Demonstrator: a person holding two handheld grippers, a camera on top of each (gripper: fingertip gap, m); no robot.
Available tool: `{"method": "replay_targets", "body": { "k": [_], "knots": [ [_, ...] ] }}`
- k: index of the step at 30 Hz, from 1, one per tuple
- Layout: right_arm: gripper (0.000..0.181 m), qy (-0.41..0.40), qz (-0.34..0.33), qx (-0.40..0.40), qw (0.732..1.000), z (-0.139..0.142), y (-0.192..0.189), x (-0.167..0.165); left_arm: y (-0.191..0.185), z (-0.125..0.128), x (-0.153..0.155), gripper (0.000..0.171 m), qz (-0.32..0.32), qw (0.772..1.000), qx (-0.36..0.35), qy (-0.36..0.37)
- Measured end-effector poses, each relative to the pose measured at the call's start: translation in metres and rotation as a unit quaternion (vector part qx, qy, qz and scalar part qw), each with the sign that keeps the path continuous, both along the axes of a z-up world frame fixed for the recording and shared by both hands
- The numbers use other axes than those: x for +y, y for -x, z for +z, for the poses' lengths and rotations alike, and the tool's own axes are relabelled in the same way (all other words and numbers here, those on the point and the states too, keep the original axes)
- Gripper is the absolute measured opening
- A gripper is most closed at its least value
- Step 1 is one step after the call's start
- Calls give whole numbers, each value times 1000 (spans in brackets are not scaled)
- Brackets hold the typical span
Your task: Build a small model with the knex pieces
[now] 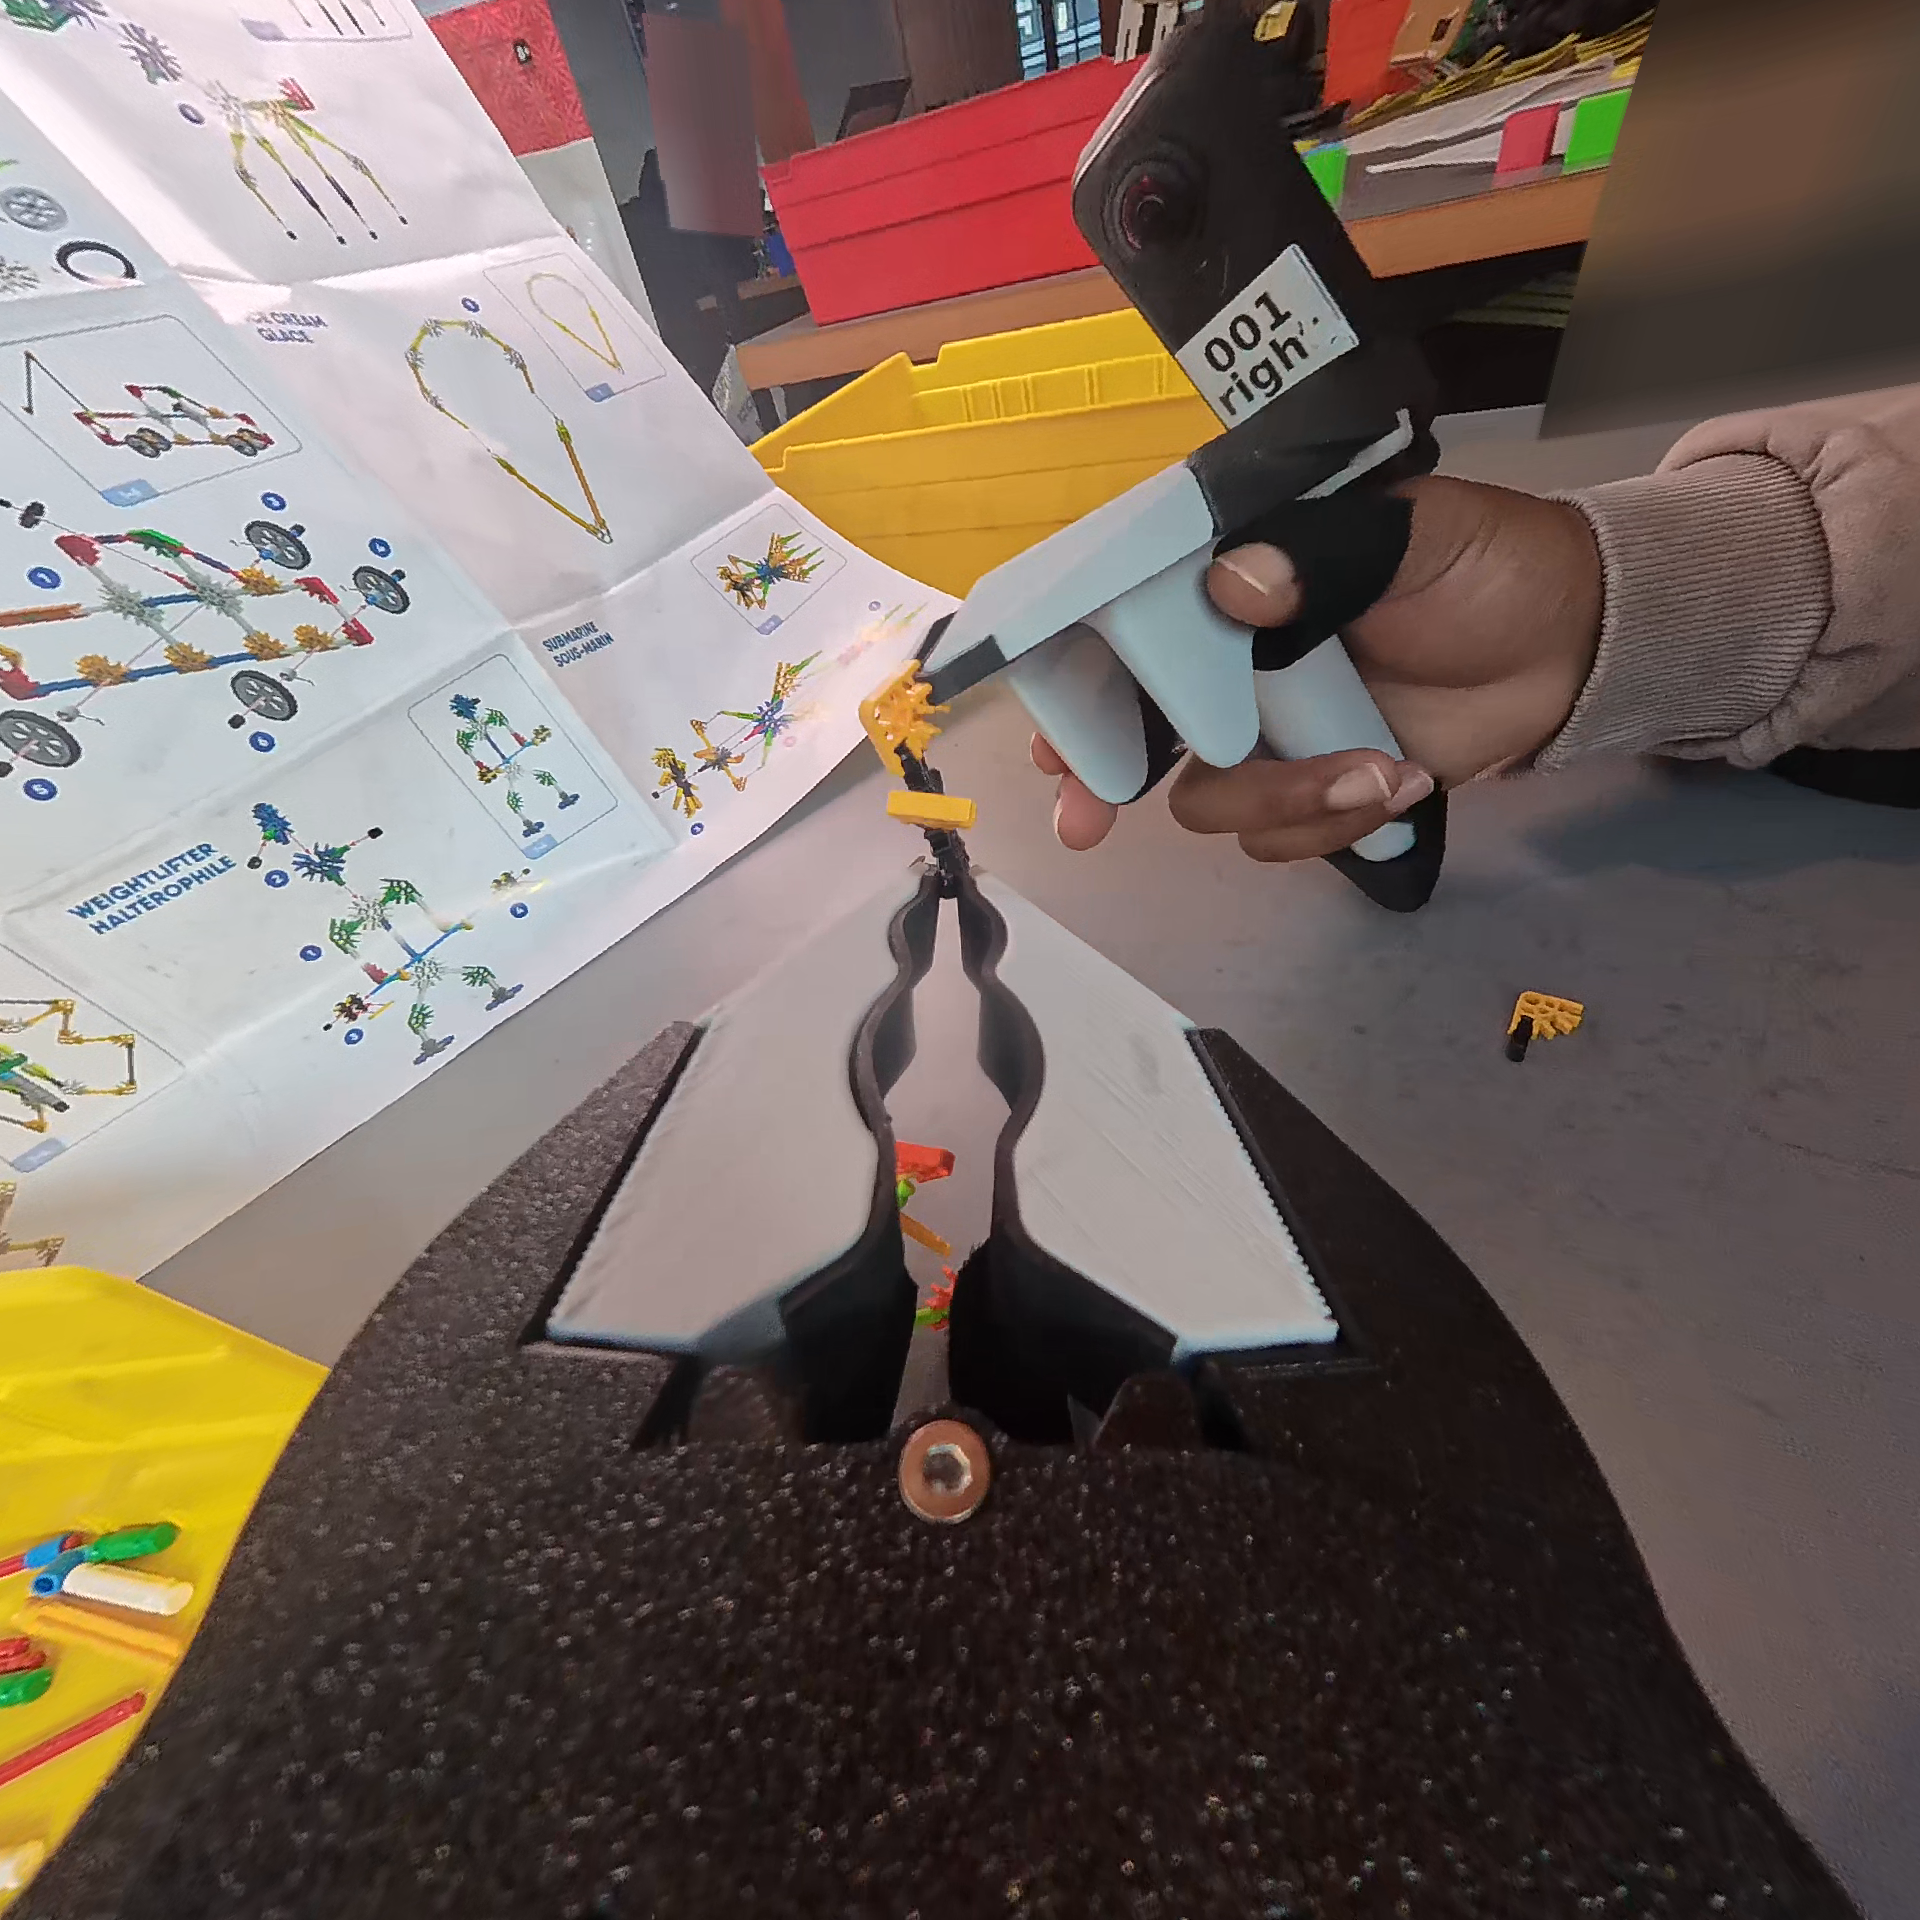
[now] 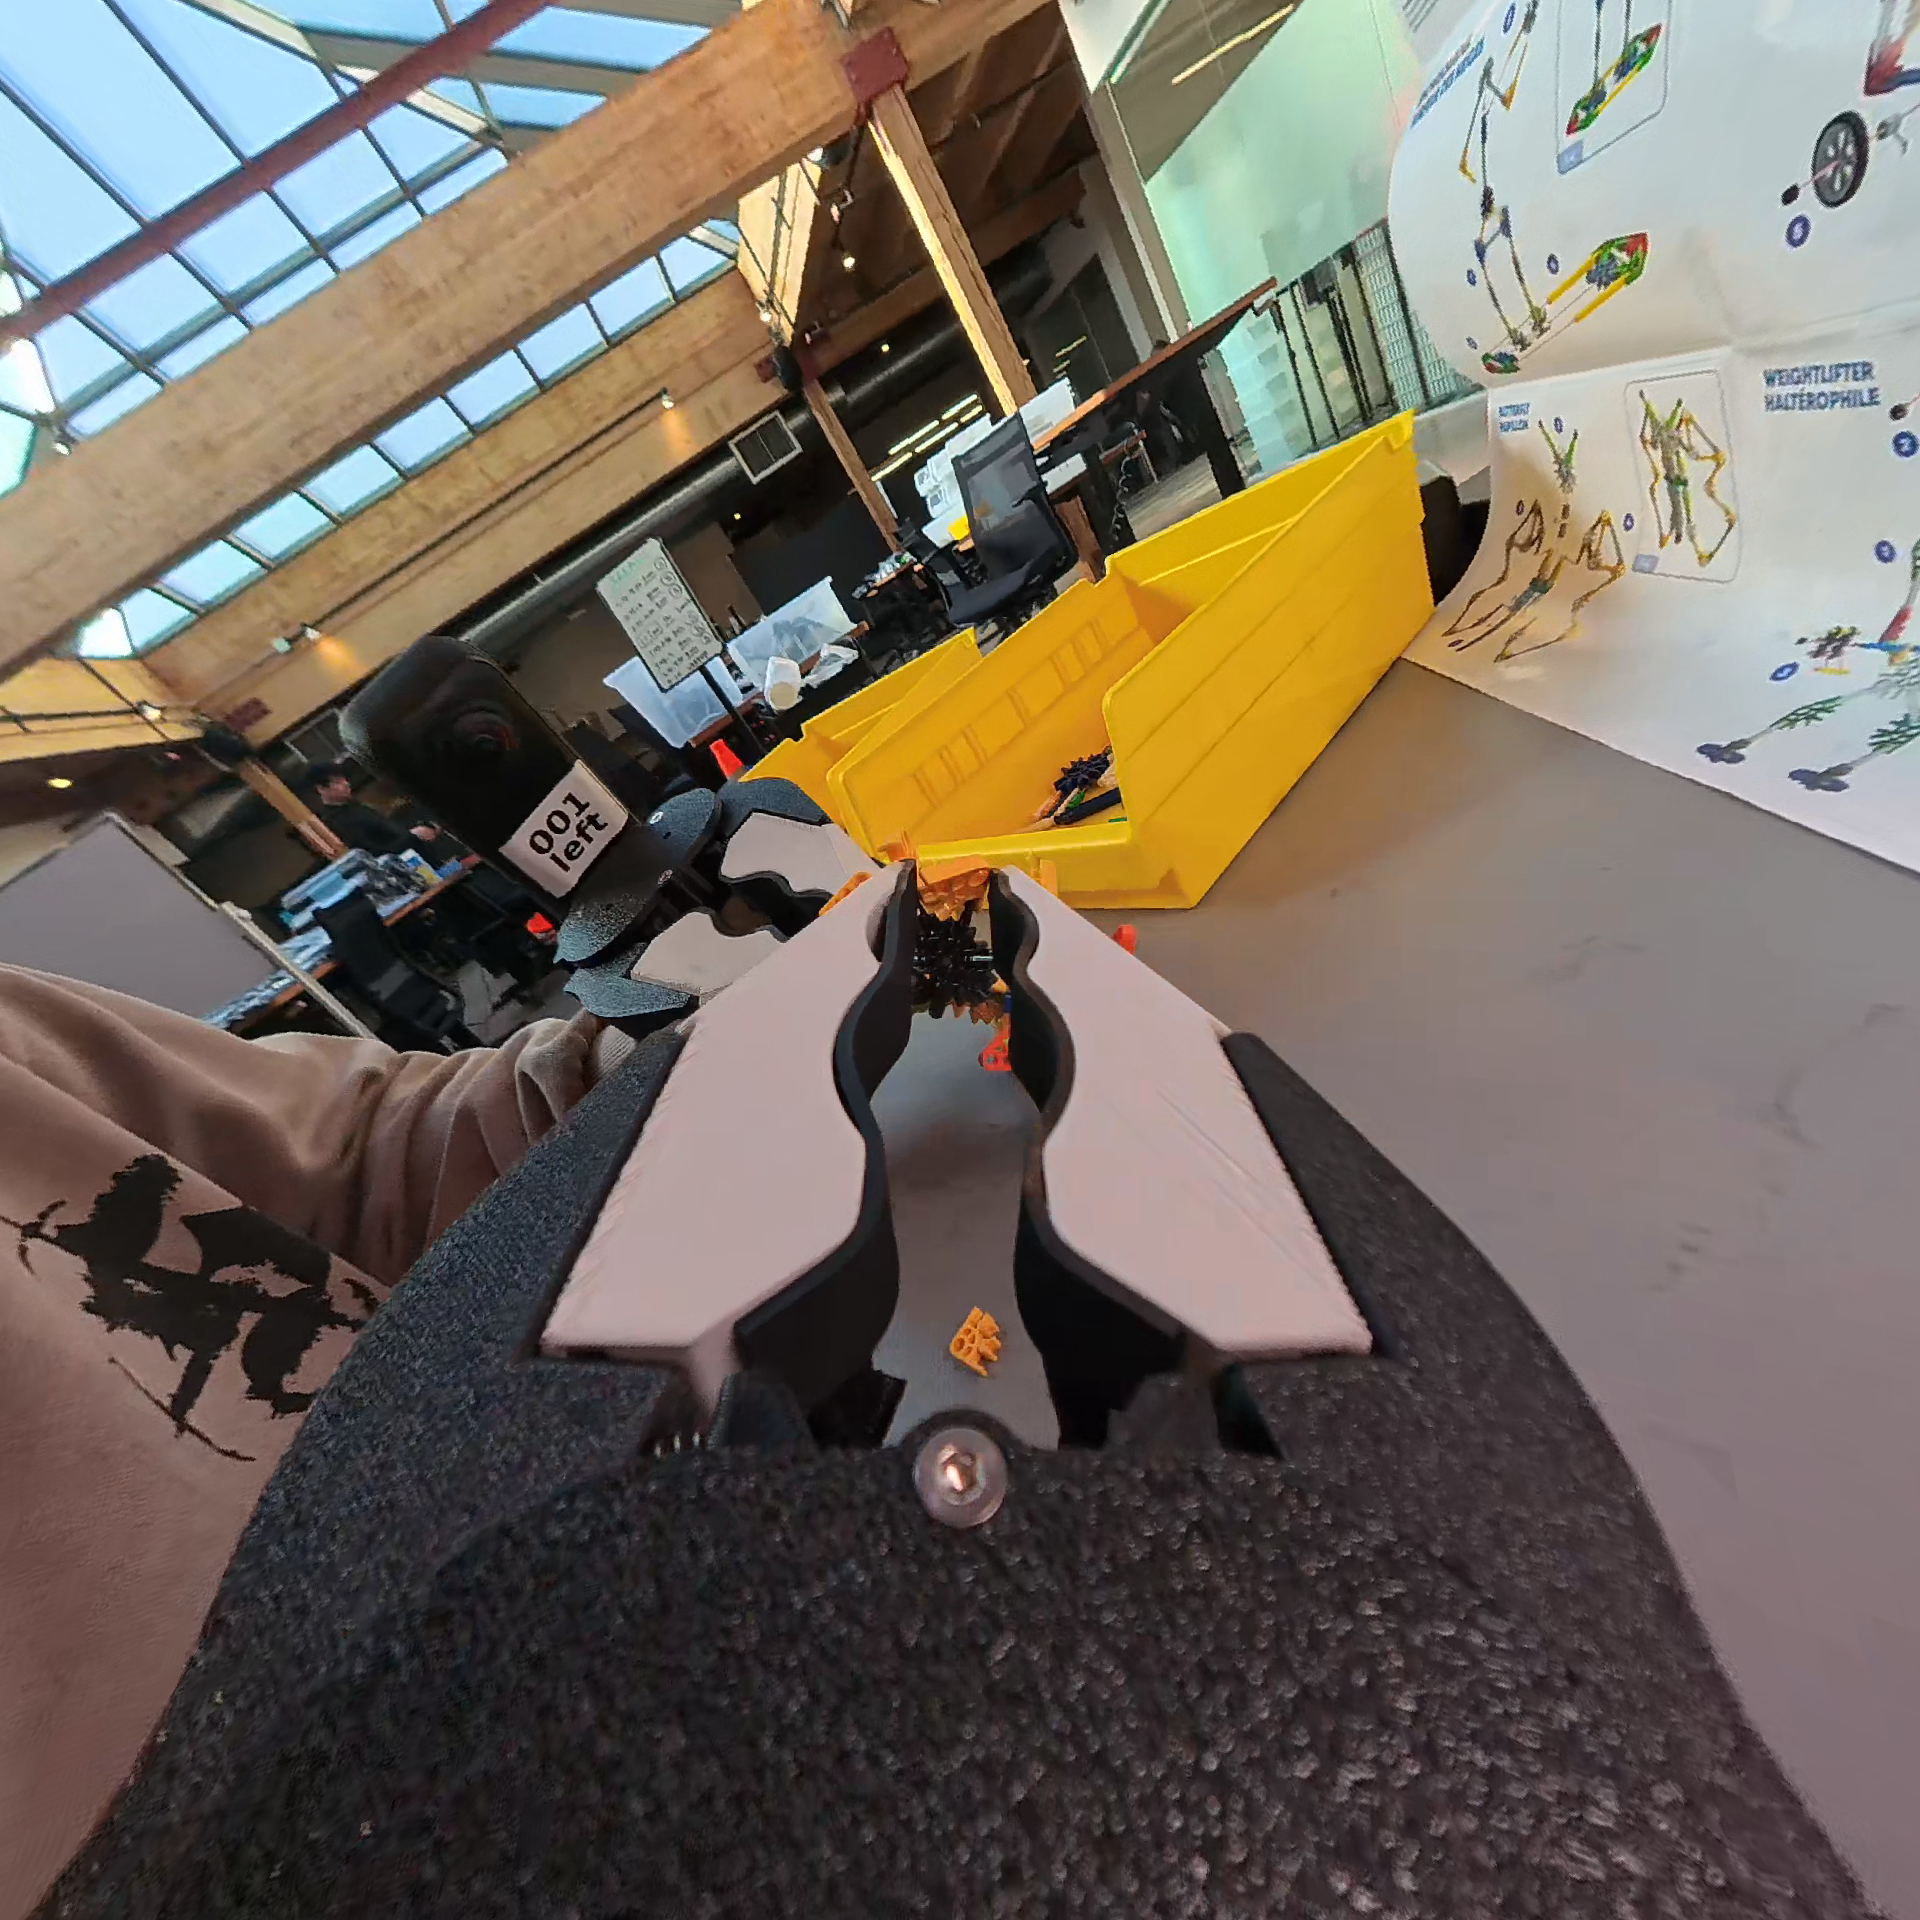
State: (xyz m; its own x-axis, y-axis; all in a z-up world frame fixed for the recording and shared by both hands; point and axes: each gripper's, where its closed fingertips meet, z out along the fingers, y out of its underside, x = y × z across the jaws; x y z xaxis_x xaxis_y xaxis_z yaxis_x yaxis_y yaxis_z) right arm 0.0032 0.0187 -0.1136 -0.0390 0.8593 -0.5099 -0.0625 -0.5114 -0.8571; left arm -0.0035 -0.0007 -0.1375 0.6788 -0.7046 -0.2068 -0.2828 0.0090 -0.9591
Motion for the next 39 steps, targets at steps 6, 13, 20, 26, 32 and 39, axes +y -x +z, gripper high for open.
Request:
{"method": "replay_targets", "body": {
  "k": [6,13,20,26,32,39],
  "knots": [
    [4,40,46,45,997,7,-3,-6,4,15,-3,4,-32,991,-121,45],
    [1,37,95,79,992,15,-4,-22,-5,26,-13,20,-74,983,-161,51],
    [1,-2,132,41,990,7,-5,-33,-4,30,-17,4,-77,988,-133,27],
    [2,-42,178,-8,983,-7,-11,-41,-9,18,-23,3,-138,963,-185,142],
    [8,79,178,-7,981,-15,-3,-36,-8,9,-19,3,-112,979,-128,116],
    [4,92,187,-1,978,-15,-4,-36,-10,9,-21,3,-119,977,-131,121]
  ]
}}
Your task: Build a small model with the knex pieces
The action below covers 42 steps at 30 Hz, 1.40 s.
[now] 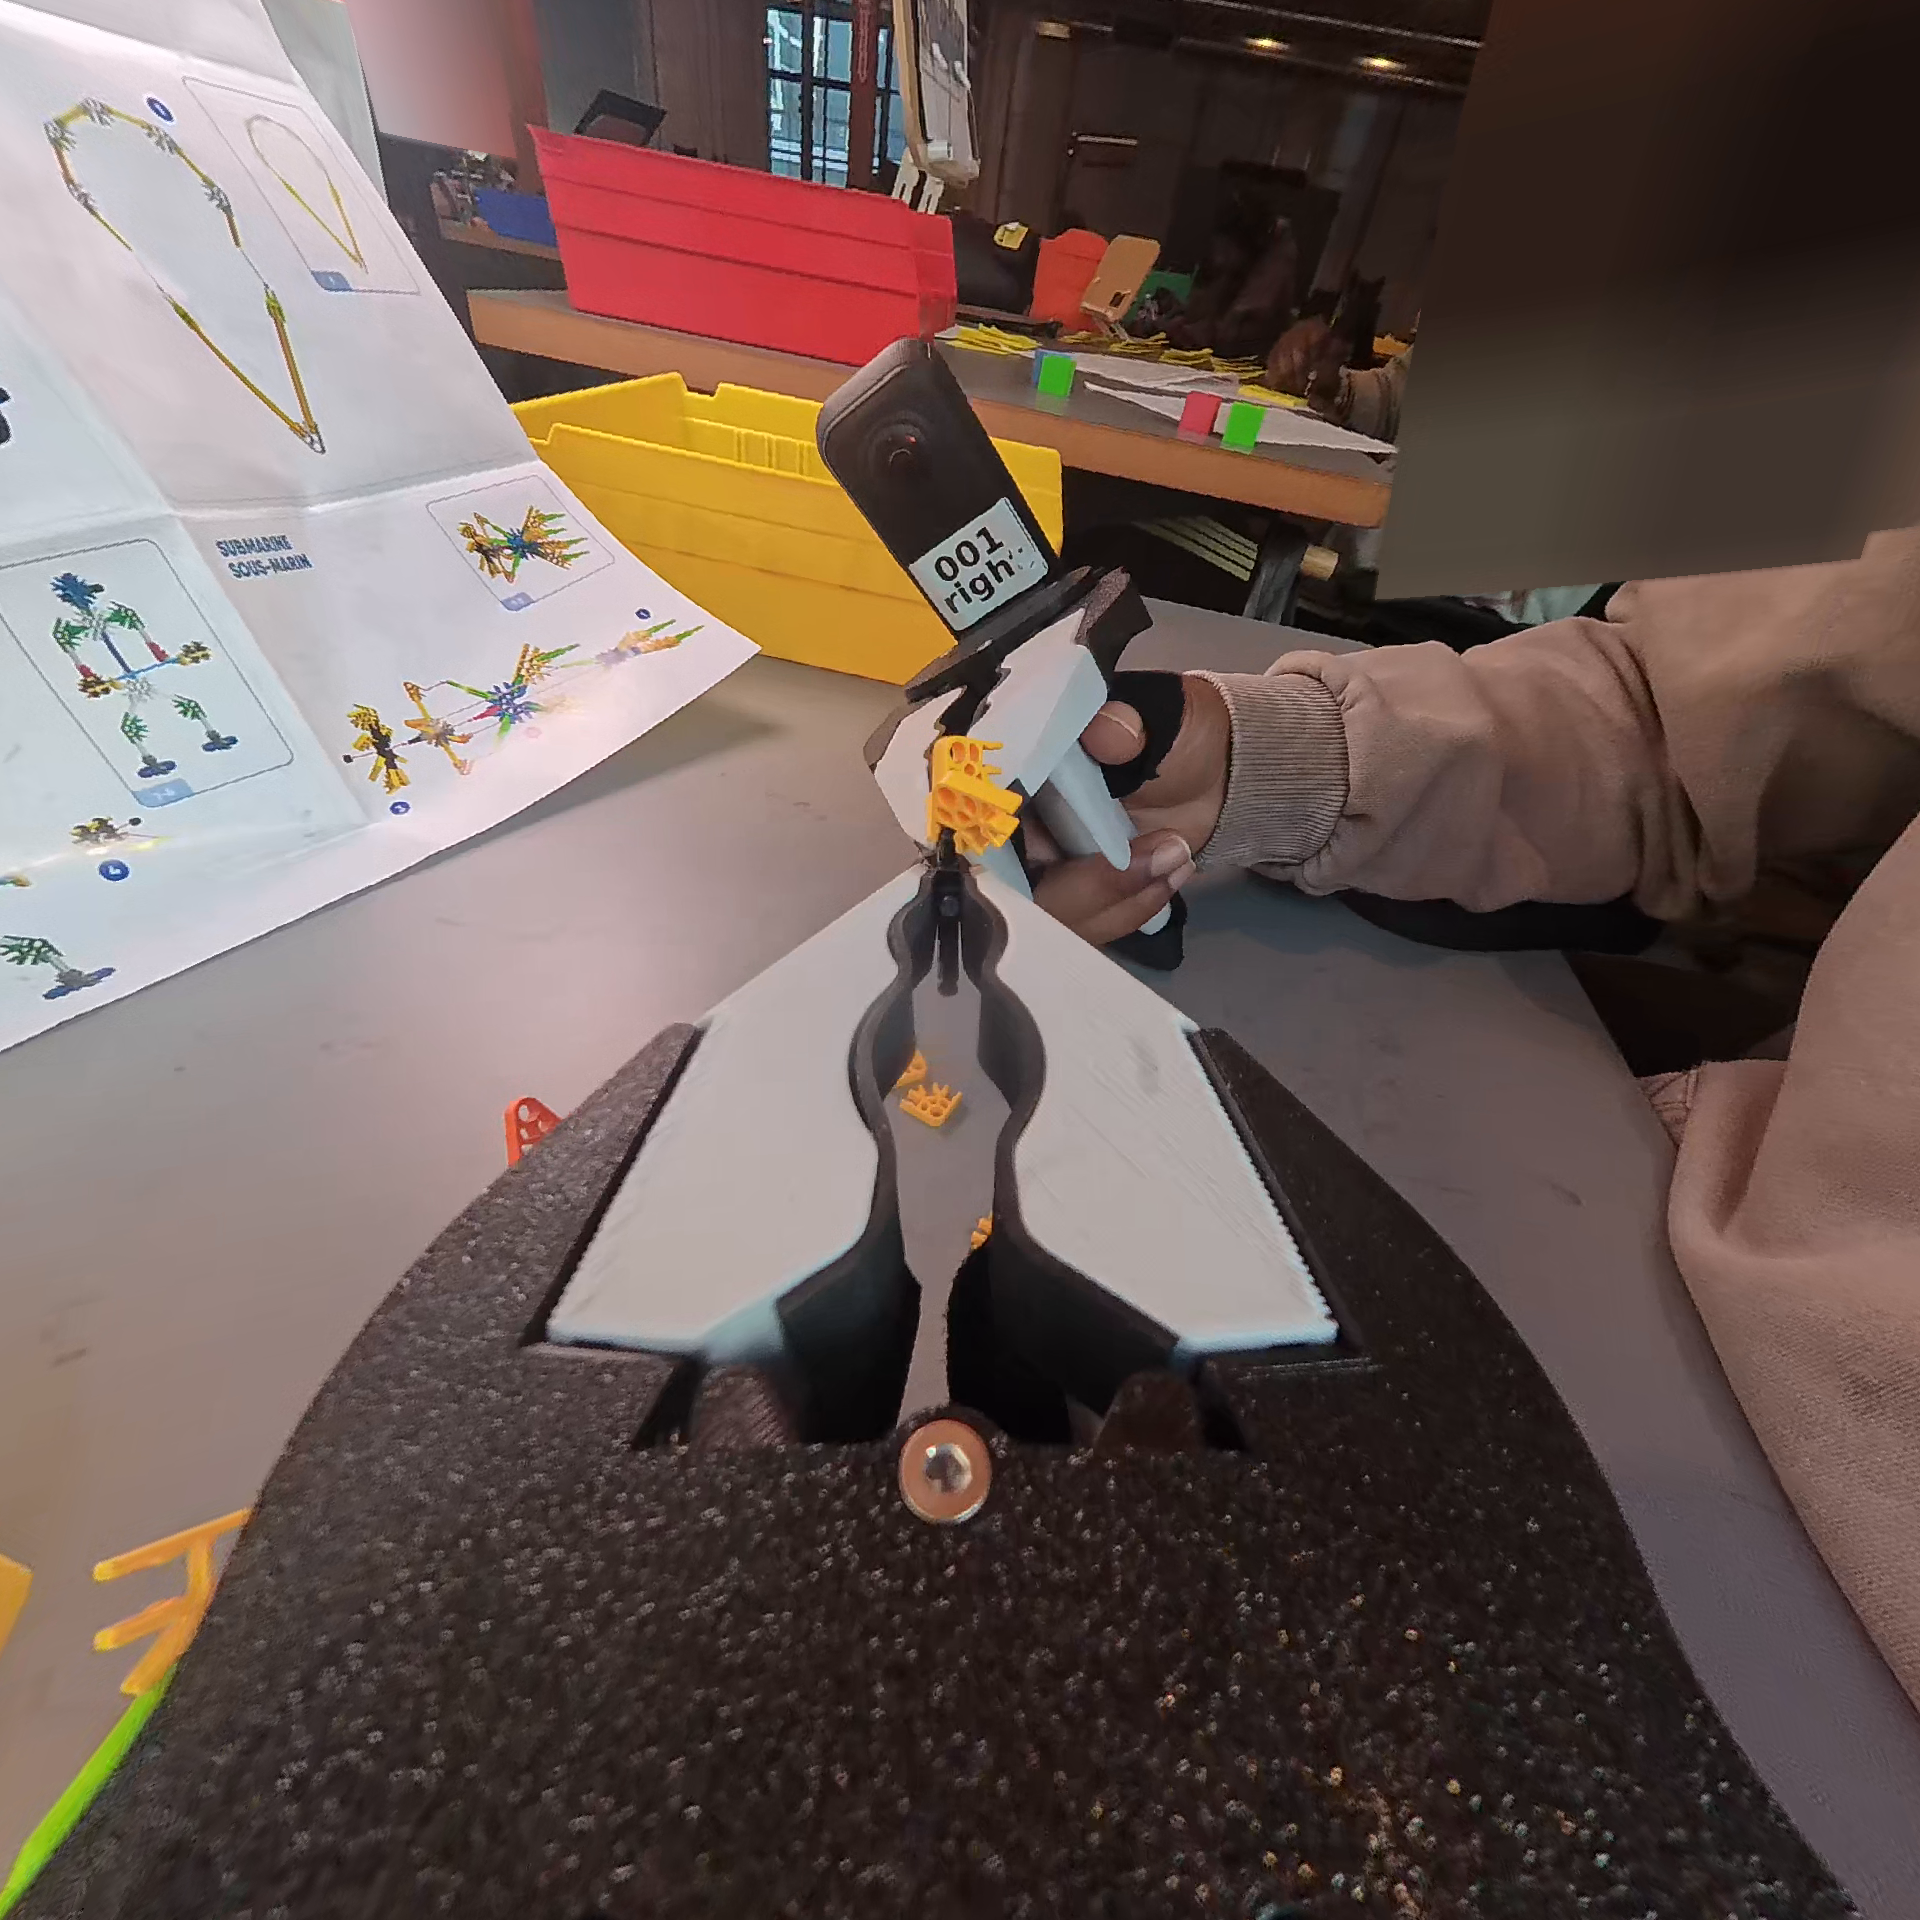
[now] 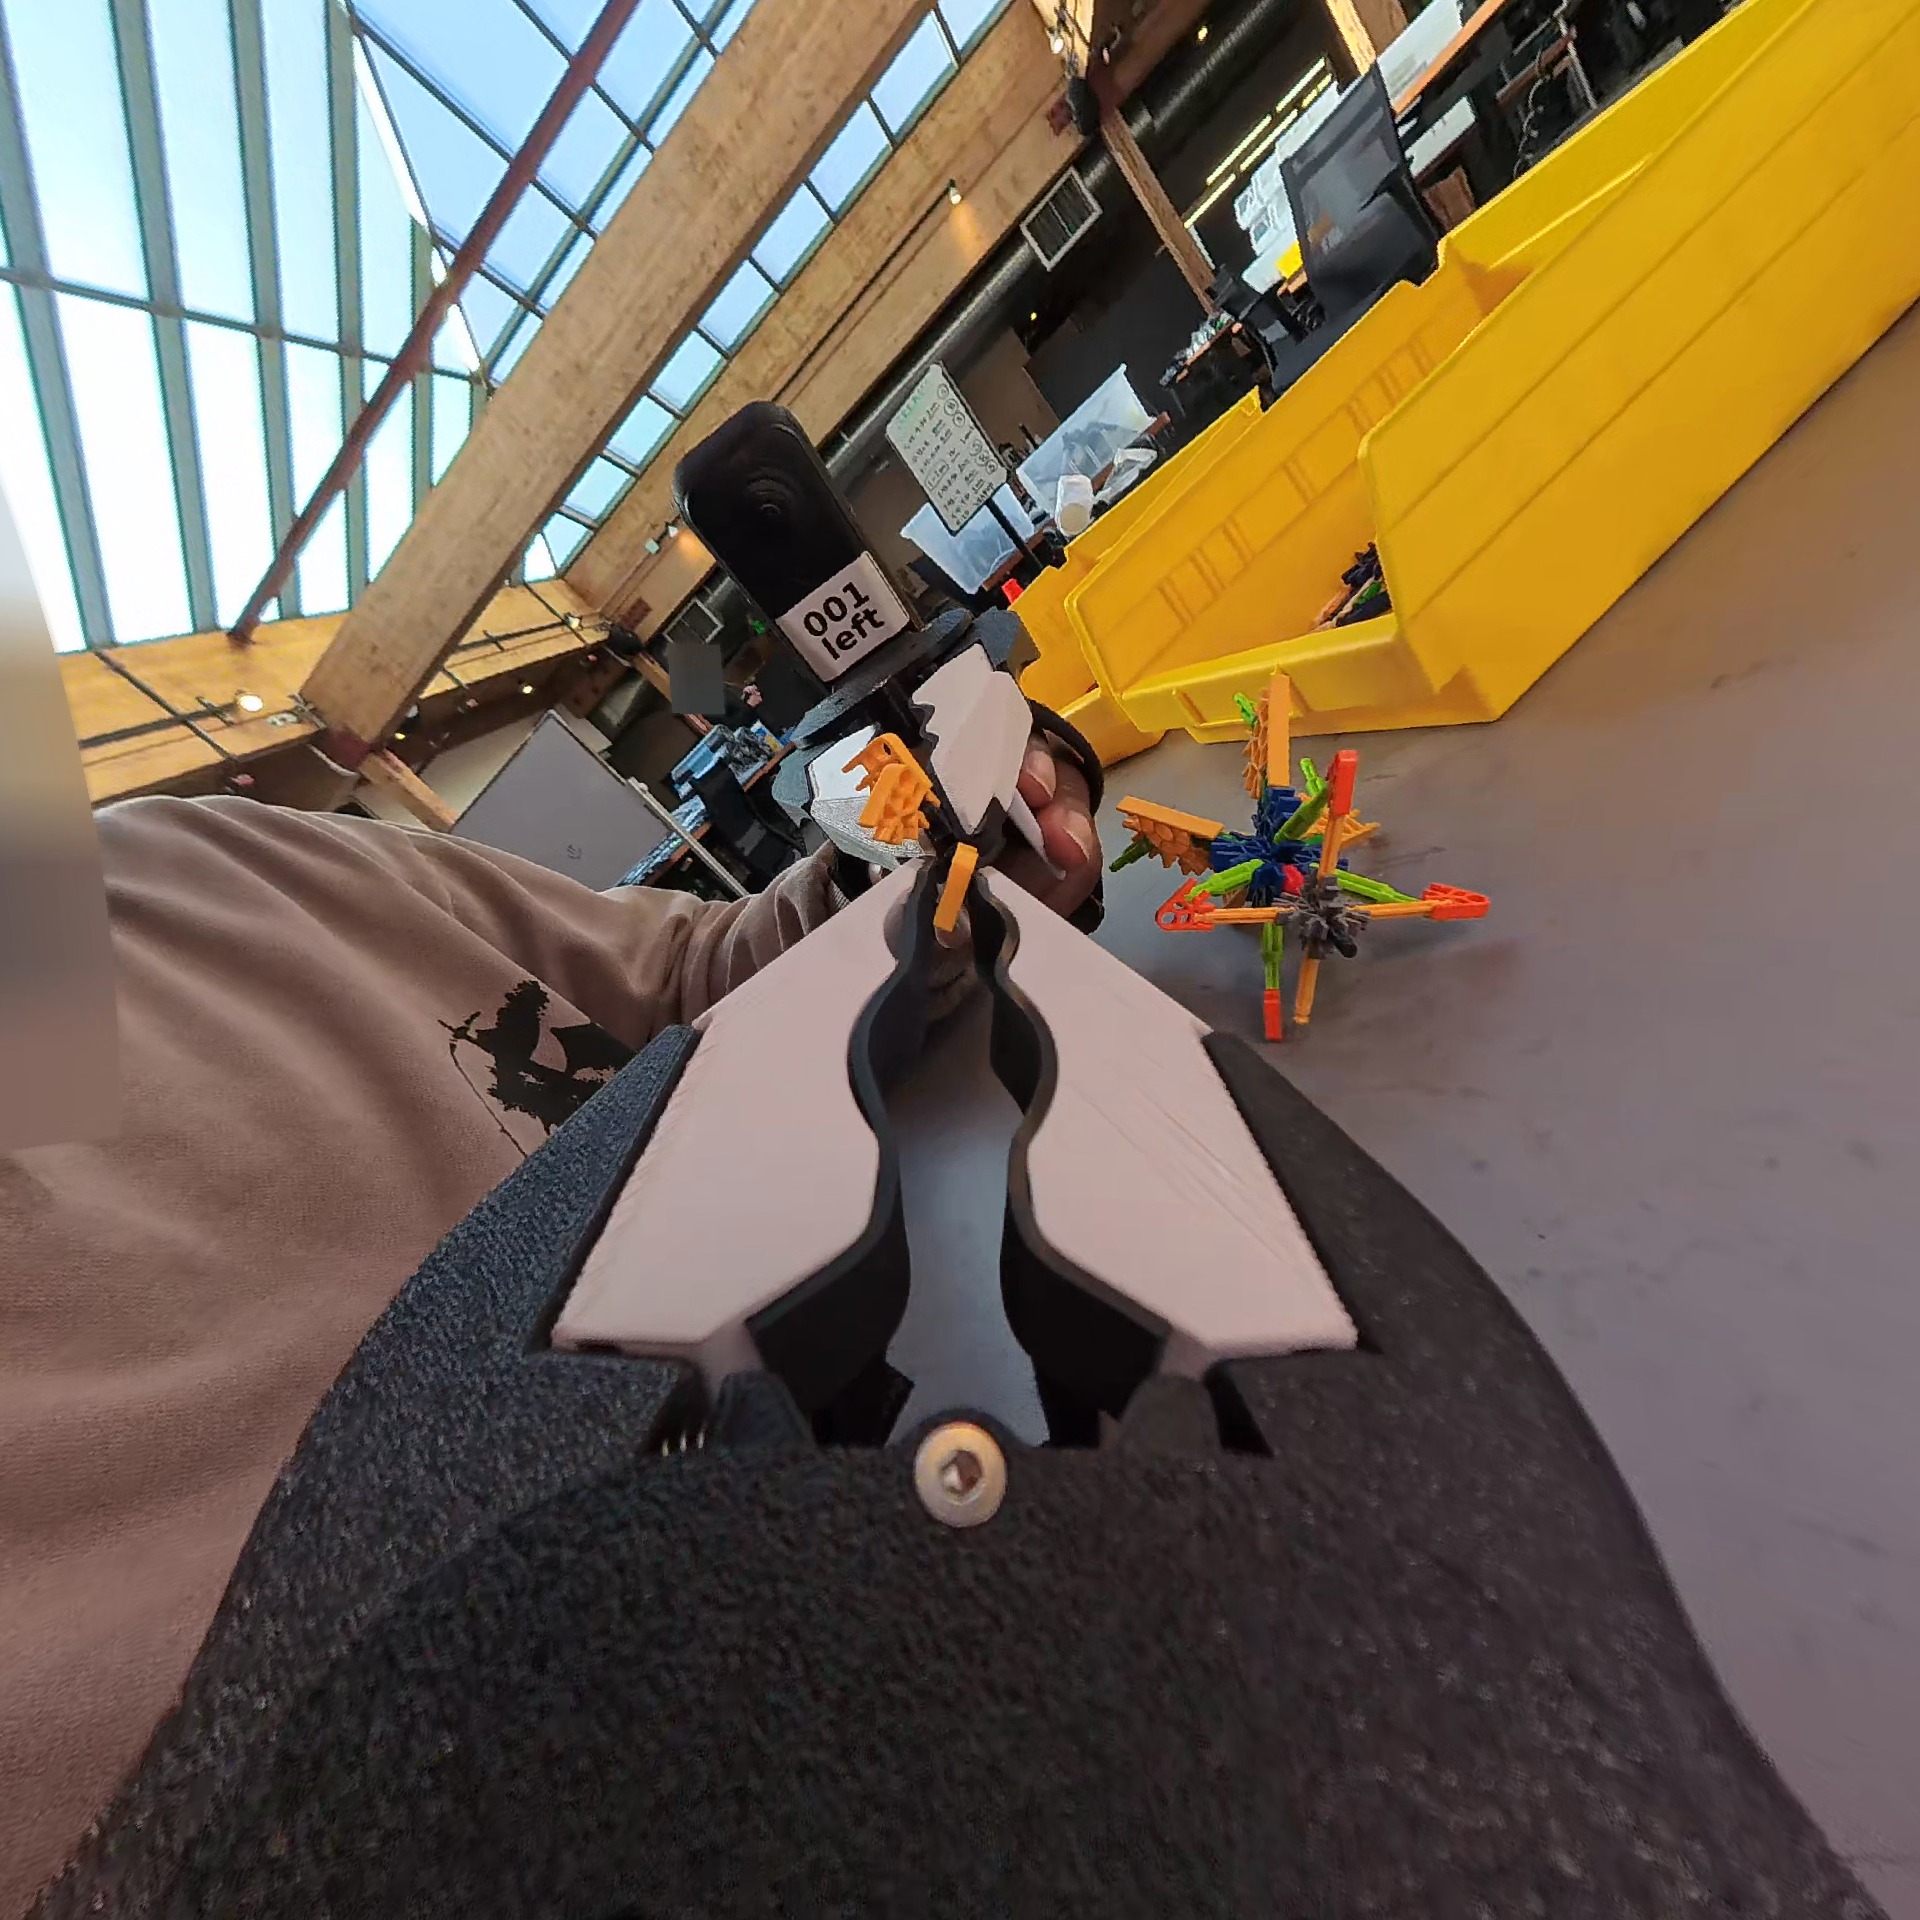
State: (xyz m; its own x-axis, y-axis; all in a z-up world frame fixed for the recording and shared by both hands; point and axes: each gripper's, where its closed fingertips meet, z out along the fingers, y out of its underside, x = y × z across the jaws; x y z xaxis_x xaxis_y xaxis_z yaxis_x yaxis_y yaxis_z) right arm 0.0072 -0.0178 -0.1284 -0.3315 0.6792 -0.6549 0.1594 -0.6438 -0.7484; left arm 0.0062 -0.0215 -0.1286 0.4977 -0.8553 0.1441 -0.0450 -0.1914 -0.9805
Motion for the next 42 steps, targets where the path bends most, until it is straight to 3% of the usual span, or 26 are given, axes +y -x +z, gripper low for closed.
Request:
{"method": "replay_targets", "body": {
  "k": [16,20,23,25,27,29,31,36,39,42],
  "knots": [
    [1,-41,126,112,985,30,-17,-52,-13,26,-50,2,-182,978,-103,14],
    [1,-63,216,112,968,25,-25,-86,-23,12,-55,2,-201,976,-78,26],
    [1,-110,223,92,964,21,-27,-91,-22,13,-51,3,-189,979,-77,25],
    [1,-170,205,39,963,9,-34,-76,-10,8,-29,3,-121,990,-65,34],
    [1,-250,167,-95,949,-29,-41,-45,1,-4,-11,3,-65,996,-44,51],
    [1,-324,133,-242,905,-78,-60,-12,4,-11,-3,3,-46,996,-36,64],
    [2,-345,138,-334,866,-109,-78,-2,0,-16,-3,3,-41,996,-25,70],
    [9,-383,101,-359,845,-112,-76,11,-11,-24,-7,3,-44,996,6,77],
    [22,-380,70,-323,864,-99,-65,16,-14,-25,-8,3,-47,995,2,86],
    [24,-332,45,-174,926,-44,-40,-1,-17,-25,-10,3,-54,994,-3,92]
  ]
}}
